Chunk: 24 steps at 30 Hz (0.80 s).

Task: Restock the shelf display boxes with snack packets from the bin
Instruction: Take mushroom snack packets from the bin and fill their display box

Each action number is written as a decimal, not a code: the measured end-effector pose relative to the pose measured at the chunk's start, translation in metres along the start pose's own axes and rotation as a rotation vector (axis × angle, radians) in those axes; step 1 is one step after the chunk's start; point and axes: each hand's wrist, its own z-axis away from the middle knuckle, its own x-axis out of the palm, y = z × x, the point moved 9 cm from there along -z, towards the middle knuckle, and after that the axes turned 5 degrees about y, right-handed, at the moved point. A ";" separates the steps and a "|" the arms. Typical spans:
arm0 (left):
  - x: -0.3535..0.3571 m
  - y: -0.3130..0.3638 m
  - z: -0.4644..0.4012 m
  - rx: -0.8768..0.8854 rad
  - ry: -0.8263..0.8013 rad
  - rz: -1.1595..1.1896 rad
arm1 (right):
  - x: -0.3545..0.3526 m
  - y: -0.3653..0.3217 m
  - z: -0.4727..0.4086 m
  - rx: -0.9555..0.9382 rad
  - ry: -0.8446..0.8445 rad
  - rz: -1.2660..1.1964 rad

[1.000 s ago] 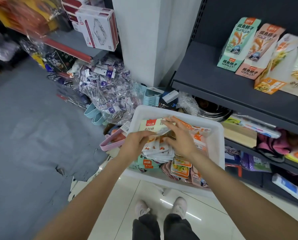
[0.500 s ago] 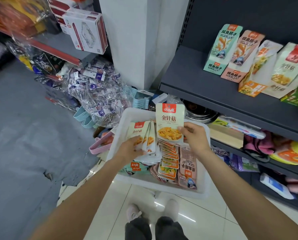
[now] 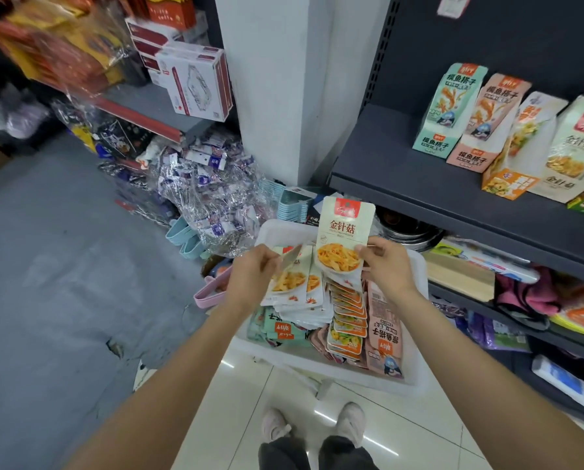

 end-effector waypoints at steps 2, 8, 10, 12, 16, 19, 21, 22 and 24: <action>-0.013 0.008 -0.005 -0.013 0.093 0.094 | 0.003 -0.007 0.001 0.014 0.011 -0.007; 0.009 0.056 0.004 0.150 -0.066 0.333 | -0.005 -0.021 0.008 0.063 0.062 -0.147; 0.029 0.077 0.016 0.270 -0.175 0.272 | -0.014 -0.022 0.009 0.062 0.092 -0.185; 0.048 0.094 0.024 0.348 -0.250 0.215 | -0.026 -0.021 0.012 0.066 0.114 -0.237; 0.076 0.126 0.035 0.466 -0.307 0.143 | -0.061 -0.014 0.013 0.069 0.158 -0.279; 0.101 0.148 0.040 0.458 -0.360 0.153 | -0.097 -0.004 0.009 0.077 0.204 -0.286; 0.117 0.162 0.040 0.387 -0.393 0.164 | -0.126 0.001 0.004 0.057 0.236 -0.254; 0.126 0.169 0.038 0.346 -0.401 0.180 | -0.141 0.003 0.002 0.042 0.245 -0.247; 0.139 0.189 0.031 0.319 -0.353 0.201 | -0.172 0.008 -0.004 0.020 0.244 -0.235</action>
